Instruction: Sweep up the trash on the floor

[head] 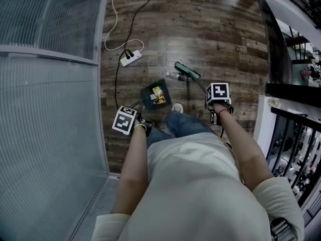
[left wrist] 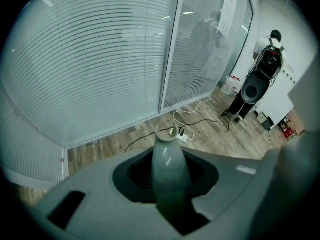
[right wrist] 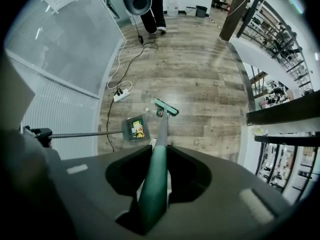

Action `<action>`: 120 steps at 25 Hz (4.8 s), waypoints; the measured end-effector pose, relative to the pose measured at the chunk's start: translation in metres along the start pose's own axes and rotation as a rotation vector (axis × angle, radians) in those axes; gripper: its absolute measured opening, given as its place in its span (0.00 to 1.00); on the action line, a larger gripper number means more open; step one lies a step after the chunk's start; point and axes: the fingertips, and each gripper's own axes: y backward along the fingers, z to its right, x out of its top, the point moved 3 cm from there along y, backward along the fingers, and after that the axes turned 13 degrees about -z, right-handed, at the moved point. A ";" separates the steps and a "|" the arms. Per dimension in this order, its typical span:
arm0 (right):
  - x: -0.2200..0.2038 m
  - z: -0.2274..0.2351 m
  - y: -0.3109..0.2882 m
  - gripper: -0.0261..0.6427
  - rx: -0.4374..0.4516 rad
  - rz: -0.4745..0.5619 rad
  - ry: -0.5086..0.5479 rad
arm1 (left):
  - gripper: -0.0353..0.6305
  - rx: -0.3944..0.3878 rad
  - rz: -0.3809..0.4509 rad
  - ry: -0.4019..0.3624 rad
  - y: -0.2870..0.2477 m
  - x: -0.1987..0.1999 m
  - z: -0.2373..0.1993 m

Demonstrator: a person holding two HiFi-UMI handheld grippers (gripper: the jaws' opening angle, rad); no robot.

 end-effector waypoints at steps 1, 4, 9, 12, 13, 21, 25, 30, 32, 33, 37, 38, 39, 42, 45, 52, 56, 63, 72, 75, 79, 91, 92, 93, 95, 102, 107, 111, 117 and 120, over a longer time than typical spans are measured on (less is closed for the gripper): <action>-0.003 -0.001 -0.002 0.19 0.000 -0.002 0.007 | 0.19 -0.001 0.001 0.001 -0.001 0.000 0.000; -0.013 -0.006 -0.006 0.19 0.002 -0.012 0.027 | 0.20 -0.007 0.001 0.006 -0.001 -0.001 0.001; -0.033 -0.016 -0.012 0.19 0.057 -0.039 -0.012 | 0.20 -0.016 -0.001 0.008 -0.003 0.000 0.002; -0.046 -0.022 -0.015 0.19 0.108 -0.063 -0.057 | 0.20 -0.024 -0.001 0.010 -0.002 0.001 0.001; -0.051 -0.023 -0.016 0.19 0.122 -0.074 -0.066 | 0.20 -0.025 -0.001 0.011 -0.002 0.001 0.001; -0.073 -0.043 -0.023 0.19 0.215 -0.132 -0.116 | 0.21 -0.037 -0.007 0.016 -0.001 -0.001 0.000; -0.082 -0.052 -0.022 0.18 0.251 -0.151 -0.134 | 0.21 -0.043 -0.008 0.010 -0.002 -0.002 0.004; -0.091 -0.066 -0.023 0.18 0.296 -0.181 -0.112 | 0.22 -0.055 -0.009 -0.028 -0.002 -0.007 0.008; -0.093 -0.075 -0.022 0.18 0.316 -0.192 -0.095 | 0.22 -0.058 -0.006 -0.030 -0.003 -0.008 0.007; -0.094 -0.079 -0.022 0.18 0.326 -0.196 -0.085 | 0.22 -0.060 -0.006 -0.029 -0.004 -0.007 0.006; -0.096 -0.096 -0.019 0.18 0.334 -0.197 -0.034 | 0.22 -0.072 -0.012 -0.025 -0.004 -0.005 0.004; -0.095 -0.099 -0.019 0.18 0.330 -0.197 -0.018 | 0.22 -0.073 -0.013 -0.024 -0.005 -0.004 0.003; -0.096 -0.102 -0.018 0.18 0.326 -0.197 -0.001 | 0.22 -0.074 -0.015 -0.023 -0.006 -0.003 0.002; -0.097 -0.105 -0.016 0.18 0.321 -0.195 0.045 | 0.23 -0.079 -0.016 -0.019 -0.005 -0.003 0.002; -0.098 -0.105 -0.012 0.18 0.326 -0.184 0.066 | 0.23 -0.085 -0.019 -0.014 -0.002 -0.004 0.003; -0.095 -0.103 -0.006 0.19 0.293 -0.152 0.118 | 0.23 -0.093 -0.023 -0.012 -0.003 -0.004 0.003; -0.096 -0.097 -0.001 0.19 0.276 -0.136 0.124 | 0.23 -0.096 -0.021 -0.016 -0.004 -0.003 0.001; -0.097 -0.083 0.005 0.19 0.298 -0.118 0.079 | 0.24 -0.100 -0.023 -0.012 -0.004 -0.003 0.000; -0.095 -0.056 0.015 0.19 0.374 -0.071 -0.074 | 0.24 -0.105 -0.027 -0.012 -0.005 -0.002 0.000; -0.091 -0.046 0.015 0.19 0.370 -0.032 -0.131 | 0.24 -0.104 -0.029 -0.013 -0.005 -0.003 0.000; -0.085 -0.035 0.008 0.19 0.330 0.011 -0.182 | 0.24 -0.107 -0.030 -0.017 -0.006 -0.003 -0.003; -0.076 -0.002 -0.023 0.19 0.337 -0.017 -0.413 | 0.24 -0.111 -0.034 -0.017 -0.007 -0.004 -0.003; -0.076 0.000 -0.024 0.19 0.343 -0.025 -0.429 | 0.24 -0.112 -0.035 -0.016 -0.007 -0.004 -0.002; -0.077 0.003 -0.025 0.19 0.353 -0.031 -0.442 | 0.24 -0.113 -0.036 -0.016 -0.006 -0.005 -0.002; -0.079 0.007 -0.027 0.19 0.373 -0.040 -0.455 | 0.24 -0.112 -0.033 -0.017 -0.004 -0.005 -0.002; -0.077 0.006 -0.027 0.19 0.348 -0.053 -0.390 | 0.24 -0.111 -0.034 -0.018 -0.004 -0.004 -0.001; -0.076 0.005 -0.029 0.19 0.349 -0.059 -0.374 | 0.24 -0.110 -0.035 -0.020 -0.005 -0.004 -0.003; -0.075 0.006 -0.029 0.19 0.342 -0.059 -0.362 | 0.24 -0.111 -0.036 -0.021 -0.005 -0.005 -0.003; -0.075 0.004 -0.029 0.19 0.330 -0.061 -0.342 | 0.24 -0.112 -0.037 -0.024 -0.005 -0.005 -0.005; -0.075 0.004 -0.029 0.19 0.330 -0.062 -0.340 | 0.24 -0.114 -0.035 -0.024 -0.004 -0.004 -0.004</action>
